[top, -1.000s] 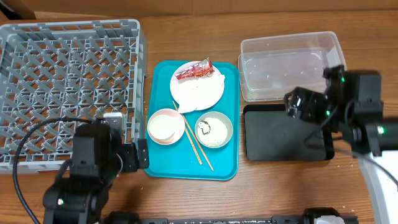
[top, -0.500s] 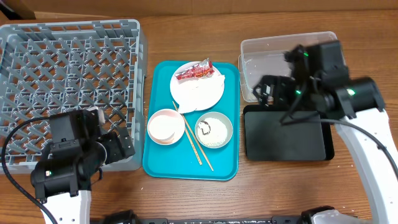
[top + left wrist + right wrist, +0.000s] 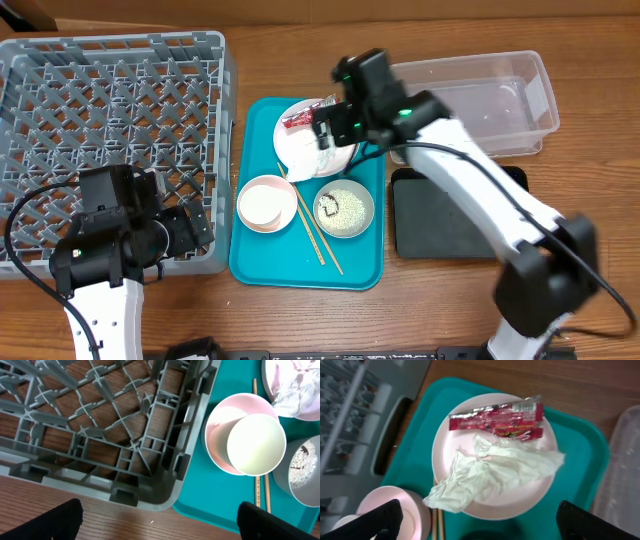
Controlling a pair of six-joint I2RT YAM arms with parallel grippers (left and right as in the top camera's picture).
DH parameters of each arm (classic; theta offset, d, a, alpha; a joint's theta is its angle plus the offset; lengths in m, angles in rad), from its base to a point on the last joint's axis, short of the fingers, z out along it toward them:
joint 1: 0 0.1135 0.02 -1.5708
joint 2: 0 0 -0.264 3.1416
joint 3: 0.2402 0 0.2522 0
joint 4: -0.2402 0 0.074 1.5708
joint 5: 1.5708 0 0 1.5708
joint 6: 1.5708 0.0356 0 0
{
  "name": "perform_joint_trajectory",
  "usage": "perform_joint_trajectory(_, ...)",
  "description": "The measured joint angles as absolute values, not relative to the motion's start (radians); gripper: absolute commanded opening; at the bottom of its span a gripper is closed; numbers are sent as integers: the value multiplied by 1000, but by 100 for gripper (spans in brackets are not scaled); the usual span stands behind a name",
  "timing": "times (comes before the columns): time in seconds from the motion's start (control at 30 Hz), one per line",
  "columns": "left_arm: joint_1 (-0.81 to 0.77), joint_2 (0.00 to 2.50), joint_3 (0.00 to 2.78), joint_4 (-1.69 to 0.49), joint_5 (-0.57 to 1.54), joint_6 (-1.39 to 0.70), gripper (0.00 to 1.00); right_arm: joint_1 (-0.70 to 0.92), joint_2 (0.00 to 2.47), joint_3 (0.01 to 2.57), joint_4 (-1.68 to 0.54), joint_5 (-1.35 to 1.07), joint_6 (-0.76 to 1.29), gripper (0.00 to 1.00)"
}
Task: Sort waste into correct bins and load items into the dishwasher
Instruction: 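Grasp the tissue on the white plate with the right gripper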
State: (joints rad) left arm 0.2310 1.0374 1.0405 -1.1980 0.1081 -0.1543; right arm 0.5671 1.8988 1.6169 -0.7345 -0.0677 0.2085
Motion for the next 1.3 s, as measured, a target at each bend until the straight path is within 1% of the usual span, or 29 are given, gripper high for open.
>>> perform_joint_trajectory(0.13,231,1045,1040,-1199,108,-154,100,618,2014,1617,-649,-23,208,100)
perform_joint_trajectory(0.33,231,1046,1040,-1201,108,-154,100,629,2098,1617,-622,-9,208,100)
perform_joint_trajectory(0.47,231,1046,1040,-1202,108,-154,100,629,2161,1617,-645,-7,210,94)
perform_joint_trajectory(0.53,231,1046,1040,-1202,108,-154,100,629,2178,1617,-651,-7,209,85)
perform_joint_trajectory(0.57,231,1046,1040,-1202,108,-154,100,629,2180,1617,-653,-6,211,77)
perform_joint_trajectory(0.6,231,1046,1040,-1202,108,-154,100,629,2181,1617,-657,-6,211,72)
perform_joint_trajectory(0.63,231,1046,1040,-1203,108,-154,100,629,2181,1617,-660,-5,212,65)
perform_joint_trajectory(0.67,231,1046,1040,-1204,108,-154,100,629,2181,1618,-666,-3,214,61)
perform_joint_trajectory(0.73,231,1046,1040,-1205,108,-154,100,629,2181,1618,-690,-1,214,46)
perform_joint_trajectory(0.83,231,1046,1040,-1205,108,-154,100,629,2181,1618,-721,-1,209,14)
perform_joint_trajectory(0.87,231,1046,1040,-1205,108,-154,100,629,2181,1618,-731,1,210,10)
perform_joint_trajectory(0.93,231,1046,1040,-1205,108,-154,100,629,2181,1618,-747,1,224,4)
perform_joint_trajectory(1.1,231,1046,1040,-1205,108,-154,100,620,2177,1660,-837,-1,249,4)
perform_joint_trajectory(1.2,231,1046,1040,-1205,108,-154,100,591,2125,1726,-910,-2,254,4)
perform_joint_trajectory(1.3,231,1046,1040,-1205,108,-154,100,554,2046,1767,-929,-4,255,4)
